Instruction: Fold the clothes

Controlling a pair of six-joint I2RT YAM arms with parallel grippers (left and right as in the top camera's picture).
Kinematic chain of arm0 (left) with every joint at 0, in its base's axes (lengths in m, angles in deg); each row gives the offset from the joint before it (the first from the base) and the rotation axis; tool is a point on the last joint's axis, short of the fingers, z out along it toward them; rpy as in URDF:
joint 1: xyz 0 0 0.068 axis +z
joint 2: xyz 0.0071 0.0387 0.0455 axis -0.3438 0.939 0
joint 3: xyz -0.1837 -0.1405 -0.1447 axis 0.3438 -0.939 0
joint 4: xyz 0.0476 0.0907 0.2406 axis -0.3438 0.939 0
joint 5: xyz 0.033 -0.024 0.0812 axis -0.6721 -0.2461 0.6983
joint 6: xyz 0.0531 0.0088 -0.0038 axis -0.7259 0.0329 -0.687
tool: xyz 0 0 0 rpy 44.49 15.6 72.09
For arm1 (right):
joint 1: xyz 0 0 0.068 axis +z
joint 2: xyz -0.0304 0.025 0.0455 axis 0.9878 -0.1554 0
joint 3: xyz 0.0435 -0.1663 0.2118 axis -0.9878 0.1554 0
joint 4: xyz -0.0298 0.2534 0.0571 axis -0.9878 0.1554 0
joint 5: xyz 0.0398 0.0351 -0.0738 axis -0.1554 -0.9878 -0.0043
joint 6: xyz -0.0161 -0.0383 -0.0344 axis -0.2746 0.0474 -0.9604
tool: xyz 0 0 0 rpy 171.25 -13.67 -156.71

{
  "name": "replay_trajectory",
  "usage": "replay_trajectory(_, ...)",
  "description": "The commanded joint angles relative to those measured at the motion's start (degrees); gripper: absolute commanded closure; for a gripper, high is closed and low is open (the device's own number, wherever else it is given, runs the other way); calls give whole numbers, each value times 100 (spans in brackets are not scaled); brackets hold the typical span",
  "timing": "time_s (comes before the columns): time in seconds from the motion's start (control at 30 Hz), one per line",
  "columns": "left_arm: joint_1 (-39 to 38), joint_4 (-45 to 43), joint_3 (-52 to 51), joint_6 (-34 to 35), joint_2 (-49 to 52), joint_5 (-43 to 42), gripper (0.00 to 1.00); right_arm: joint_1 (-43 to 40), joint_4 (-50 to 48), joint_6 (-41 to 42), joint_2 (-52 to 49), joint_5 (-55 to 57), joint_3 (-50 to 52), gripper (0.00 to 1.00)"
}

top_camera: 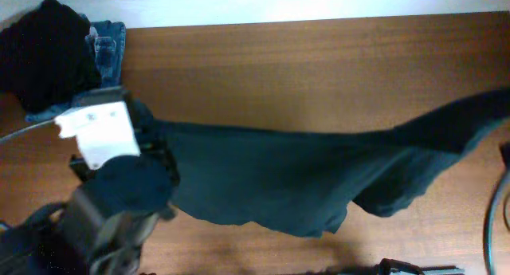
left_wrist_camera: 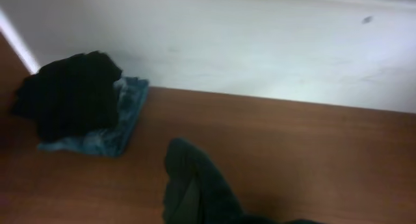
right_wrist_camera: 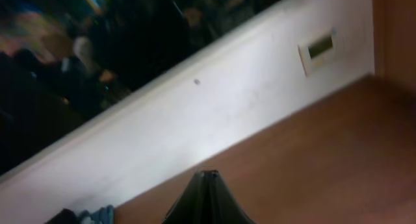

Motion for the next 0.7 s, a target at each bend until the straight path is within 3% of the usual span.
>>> replay_trajectory(0.0, 299, 42, 68, 214, 319, 162, 99, -9, 4, 101, -494, 109, 33, 96)
replay_trajectory(0.3, 1375, -72, 68, 343, 1445, -98, 99, -2, -24, 153, -1615, 59, 31, 96)
replay_trajectory(0.67, 2669, -1134, 66, 181, 3187, -608, 99, 686, -614, 181, -3106, 289, 31, 96)
